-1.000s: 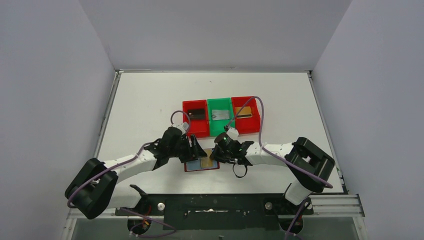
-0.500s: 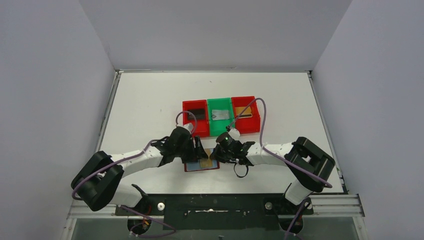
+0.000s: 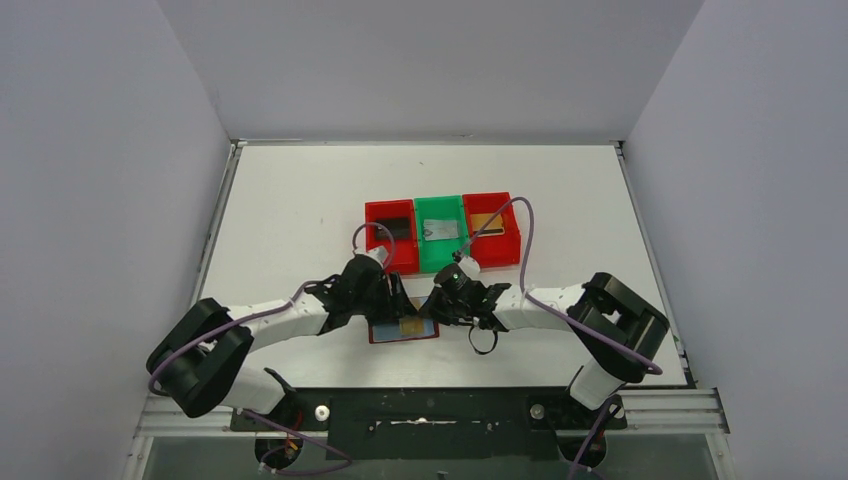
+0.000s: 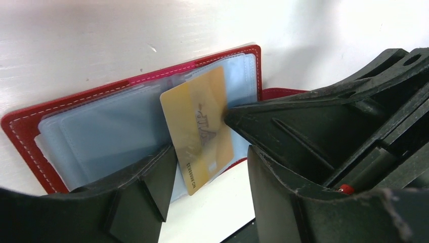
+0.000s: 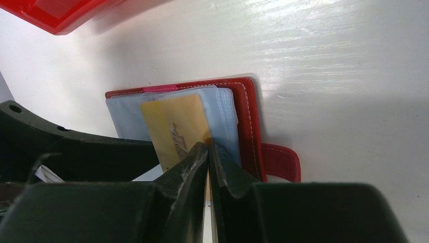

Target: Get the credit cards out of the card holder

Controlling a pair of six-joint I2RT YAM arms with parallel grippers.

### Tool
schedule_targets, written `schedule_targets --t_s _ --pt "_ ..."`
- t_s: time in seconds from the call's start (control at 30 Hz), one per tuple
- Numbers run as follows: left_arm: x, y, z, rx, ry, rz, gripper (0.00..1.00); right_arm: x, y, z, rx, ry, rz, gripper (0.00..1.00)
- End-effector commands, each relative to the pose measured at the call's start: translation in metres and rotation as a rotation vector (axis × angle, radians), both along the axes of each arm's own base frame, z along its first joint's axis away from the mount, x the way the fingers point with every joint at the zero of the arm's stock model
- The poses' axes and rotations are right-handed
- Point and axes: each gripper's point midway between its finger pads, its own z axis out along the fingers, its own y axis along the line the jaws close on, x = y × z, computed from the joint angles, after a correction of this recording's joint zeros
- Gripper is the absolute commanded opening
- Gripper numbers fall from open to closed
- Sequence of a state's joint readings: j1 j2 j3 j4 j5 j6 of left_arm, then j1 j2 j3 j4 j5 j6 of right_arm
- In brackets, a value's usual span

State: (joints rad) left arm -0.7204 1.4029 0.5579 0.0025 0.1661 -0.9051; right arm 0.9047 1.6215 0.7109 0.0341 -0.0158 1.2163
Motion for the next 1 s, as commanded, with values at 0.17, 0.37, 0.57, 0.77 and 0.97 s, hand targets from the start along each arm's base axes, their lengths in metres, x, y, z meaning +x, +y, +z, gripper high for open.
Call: schedule_targets --t_s 0.17,0.37,0.57,0.77,0.97 --pt "-0.011 0.005 -0.007 -0.071 -0.006 0.055 0.36 -0.024 -0.052 -0.054 -0.217 0.106 -0.012 0.09" --pt "-0.010 0.008 -0.005 -0.113 -0.016 0.098 0.19 -0.024 -0.052 -0.055 -0.217 0.109 -0.011 0.09" --pt "-0.009 0.016 -0.005 -0.108 -0.026 0.124 0.09 -0.023 -0.052 -0.055 -0.220 0.108 -0.011 0.09" --pt "-0.011 0.021 -0.005 -0.113 -0.028 0.124 0.00 -0.021 -0.051 -0.055 -0.222 0.108 -0.011 0.08" --pt "-0.010 0.030 -0.005 -0.109 -0.022 0.136 0.00 -0.021 -0.050 -0.054 -0.228 0.107 -0.011 0.09"
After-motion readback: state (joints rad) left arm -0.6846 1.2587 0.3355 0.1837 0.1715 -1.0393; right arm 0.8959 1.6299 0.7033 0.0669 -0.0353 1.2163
